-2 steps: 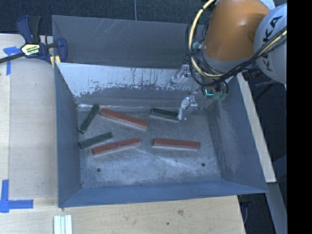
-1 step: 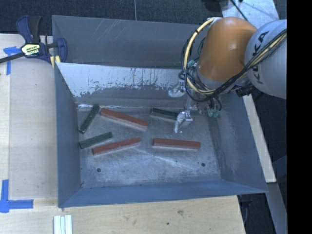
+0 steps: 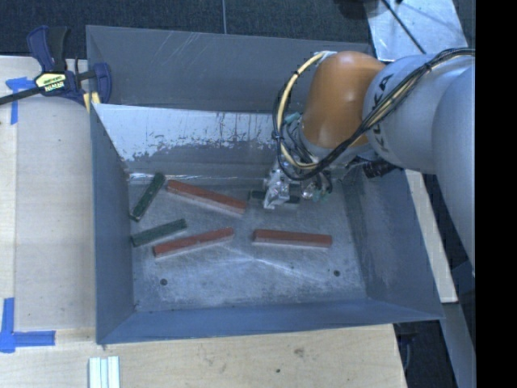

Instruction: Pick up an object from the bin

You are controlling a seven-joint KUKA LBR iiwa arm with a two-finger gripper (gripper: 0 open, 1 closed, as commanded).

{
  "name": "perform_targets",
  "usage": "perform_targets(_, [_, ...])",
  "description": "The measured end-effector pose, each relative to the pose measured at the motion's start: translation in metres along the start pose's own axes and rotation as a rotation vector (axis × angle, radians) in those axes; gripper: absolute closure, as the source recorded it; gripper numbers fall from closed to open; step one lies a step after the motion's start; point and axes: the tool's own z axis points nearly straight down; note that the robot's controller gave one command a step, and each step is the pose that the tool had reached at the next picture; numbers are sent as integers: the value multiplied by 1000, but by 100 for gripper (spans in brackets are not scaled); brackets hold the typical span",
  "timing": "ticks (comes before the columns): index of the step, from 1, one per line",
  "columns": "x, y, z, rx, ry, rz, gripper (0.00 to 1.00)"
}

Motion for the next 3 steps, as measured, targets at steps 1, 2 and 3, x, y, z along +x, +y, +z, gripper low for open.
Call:
perform_targets(1, [0,0,0,0,0,0,100])
perform_targets(2, [6,1,-28,1,2,-10,100])
perform_targets(3, [3,7,-129,0,1,-5,100])
